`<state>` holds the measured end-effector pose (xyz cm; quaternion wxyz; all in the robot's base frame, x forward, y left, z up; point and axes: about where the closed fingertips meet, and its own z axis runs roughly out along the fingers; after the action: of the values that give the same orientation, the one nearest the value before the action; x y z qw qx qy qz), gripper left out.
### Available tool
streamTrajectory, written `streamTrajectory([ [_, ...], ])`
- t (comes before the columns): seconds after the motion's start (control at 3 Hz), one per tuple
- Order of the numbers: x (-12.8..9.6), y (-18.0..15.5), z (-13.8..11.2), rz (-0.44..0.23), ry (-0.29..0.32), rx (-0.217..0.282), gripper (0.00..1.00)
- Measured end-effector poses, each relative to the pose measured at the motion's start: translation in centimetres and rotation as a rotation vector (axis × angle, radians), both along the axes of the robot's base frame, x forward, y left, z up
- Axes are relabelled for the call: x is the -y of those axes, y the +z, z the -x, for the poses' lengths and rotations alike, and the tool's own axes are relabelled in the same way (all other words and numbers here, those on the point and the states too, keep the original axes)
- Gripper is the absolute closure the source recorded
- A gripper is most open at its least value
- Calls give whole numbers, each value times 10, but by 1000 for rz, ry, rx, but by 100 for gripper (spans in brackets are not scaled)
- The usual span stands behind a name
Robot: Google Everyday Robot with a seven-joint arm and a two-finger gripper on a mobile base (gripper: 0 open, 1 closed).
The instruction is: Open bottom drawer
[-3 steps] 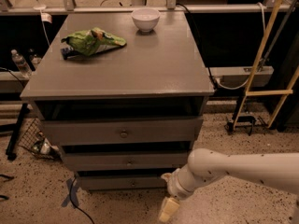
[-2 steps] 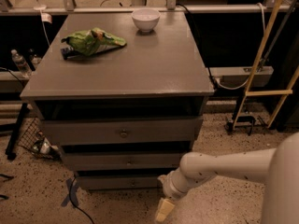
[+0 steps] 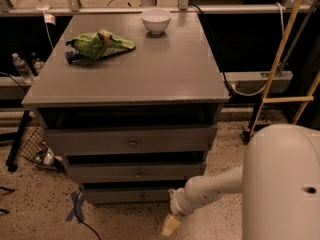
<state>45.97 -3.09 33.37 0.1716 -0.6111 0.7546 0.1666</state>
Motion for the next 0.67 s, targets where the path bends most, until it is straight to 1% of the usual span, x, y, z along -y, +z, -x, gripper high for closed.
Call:
streamTrajectory([
  [0.33, -4, -3, -16, -6, -27, 55, 0],
  [0.67, -4, -2, -16, -7, -27, 55, 0],
])
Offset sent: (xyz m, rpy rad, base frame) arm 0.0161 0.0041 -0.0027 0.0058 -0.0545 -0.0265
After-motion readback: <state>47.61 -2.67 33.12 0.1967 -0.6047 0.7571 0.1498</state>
